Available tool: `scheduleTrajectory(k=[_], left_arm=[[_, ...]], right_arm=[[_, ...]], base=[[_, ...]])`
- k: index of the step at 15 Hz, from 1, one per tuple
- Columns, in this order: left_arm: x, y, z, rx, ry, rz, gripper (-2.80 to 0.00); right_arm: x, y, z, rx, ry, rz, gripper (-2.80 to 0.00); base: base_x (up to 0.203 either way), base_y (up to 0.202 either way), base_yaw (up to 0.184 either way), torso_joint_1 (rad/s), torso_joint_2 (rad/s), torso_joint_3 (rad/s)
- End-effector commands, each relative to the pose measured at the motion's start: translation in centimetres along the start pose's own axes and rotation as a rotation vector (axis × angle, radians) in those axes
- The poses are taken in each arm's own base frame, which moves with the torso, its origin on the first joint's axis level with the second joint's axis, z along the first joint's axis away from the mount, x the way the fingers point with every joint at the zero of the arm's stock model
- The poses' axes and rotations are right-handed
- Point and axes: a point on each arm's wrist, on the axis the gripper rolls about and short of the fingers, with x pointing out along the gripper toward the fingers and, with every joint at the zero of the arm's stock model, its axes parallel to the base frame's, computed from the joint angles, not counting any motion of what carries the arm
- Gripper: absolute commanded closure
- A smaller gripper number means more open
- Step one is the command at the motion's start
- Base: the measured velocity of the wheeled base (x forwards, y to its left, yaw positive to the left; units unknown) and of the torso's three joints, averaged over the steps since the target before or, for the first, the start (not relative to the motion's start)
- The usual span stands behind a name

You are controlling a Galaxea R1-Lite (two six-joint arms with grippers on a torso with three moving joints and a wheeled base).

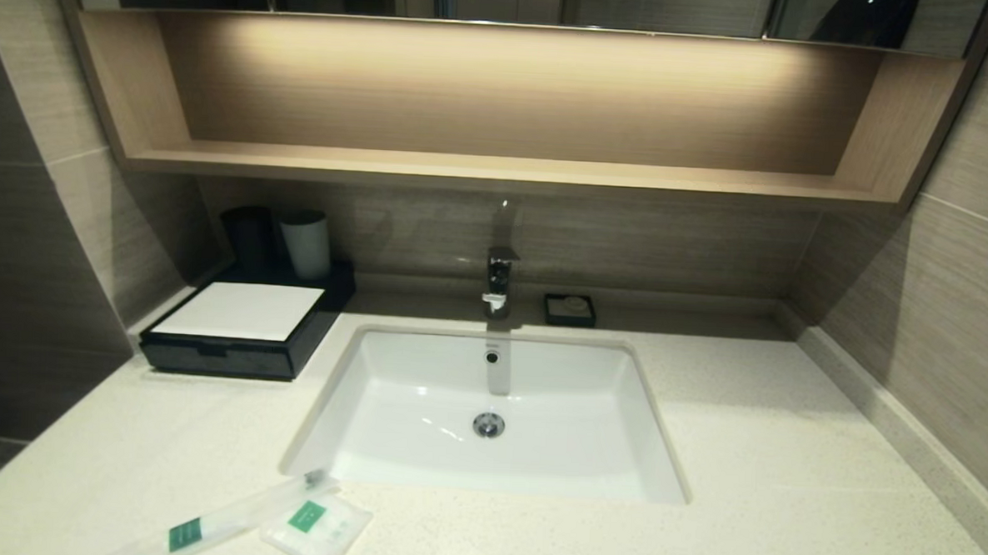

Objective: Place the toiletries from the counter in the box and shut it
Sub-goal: Open the drawer

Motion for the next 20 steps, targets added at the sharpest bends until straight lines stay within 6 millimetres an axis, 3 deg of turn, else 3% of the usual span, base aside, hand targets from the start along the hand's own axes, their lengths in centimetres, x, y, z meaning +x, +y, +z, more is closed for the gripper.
scheduleTrajectory(k=[1,20], left_arm=[[0.13,0.00,-0.56,0.001,0.019,-0.001,0.00],[0.13,-0.01,-0.56,0.015,0.019,-0.004,0.00]], right_arm=[[0.02,0.00,-0.04,0.000,0.002,0.000,0.00],[0.02,0.00,-0.04,0.000,0.002,0.000,0.00]], base=[[0.000,0.000,0.000,0.000,0.00,0.000],[0.000,0.000,0.000,0.002,0.00,0.000]])
